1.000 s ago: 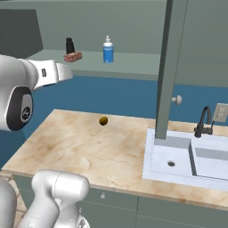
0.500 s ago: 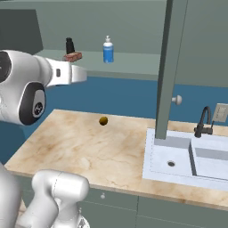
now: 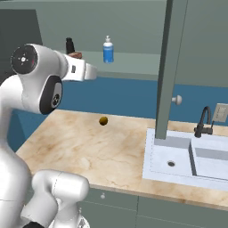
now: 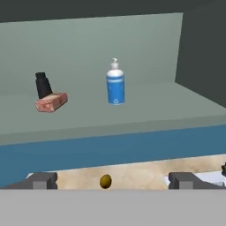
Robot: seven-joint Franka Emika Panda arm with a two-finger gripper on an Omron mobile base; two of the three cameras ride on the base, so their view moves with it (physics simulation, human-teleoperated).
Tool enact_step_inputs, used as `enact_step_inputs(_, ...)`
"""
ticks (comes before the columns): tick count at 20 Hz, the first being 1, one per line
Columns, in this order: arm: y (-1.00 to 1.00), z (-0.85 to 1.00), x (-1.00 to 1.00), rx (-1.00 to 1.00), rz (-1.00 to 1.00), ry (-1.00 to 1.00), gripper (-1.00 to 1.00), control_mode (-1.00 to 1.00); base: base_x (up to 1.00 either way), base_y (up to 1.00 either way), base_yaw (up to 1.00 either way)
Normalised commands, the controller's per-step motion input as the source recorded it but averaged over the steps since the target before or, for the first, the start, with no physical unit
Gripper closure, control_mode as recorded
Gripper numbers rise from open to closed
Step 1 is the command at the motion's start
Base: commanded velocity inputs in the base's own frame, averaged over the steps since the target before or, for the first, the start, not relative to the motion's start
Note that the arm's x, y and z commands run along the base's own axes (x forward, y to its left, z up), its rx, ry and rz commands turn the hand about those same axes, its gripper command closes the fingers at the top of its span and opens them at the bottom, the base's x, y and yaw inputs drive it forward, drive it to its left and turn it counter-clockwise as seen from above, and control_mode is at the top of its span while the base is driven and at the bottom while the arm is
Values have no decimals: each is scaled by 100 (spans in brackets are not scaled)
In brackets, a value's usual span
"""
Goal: Pick the soap dispenser and bar soap from the cabinet and place them on the counter.
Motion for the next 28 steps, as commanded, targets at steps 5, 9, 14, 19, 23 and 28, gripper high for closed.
enact_step_inputs(5,0,0,31,1,0,-1,-100,-100,0,0,0)
enact_step_inputs(9,0,1,33,0,0,0,-100,-100,0,0,0)
enact_step_inputs(14,0,1,27,0,0,0,-100,-100,0,0,0)
enact_step_inputs(19,-2,16,15,0,0,0,-100,-100,0,0,0)
enact_step_inputs(23,-8,20,13,0,0,0,-100,-100,0,0,0)
enact_step_inputs(28,-12,5,5,0,0,-2,-100,-100,0,0,0)
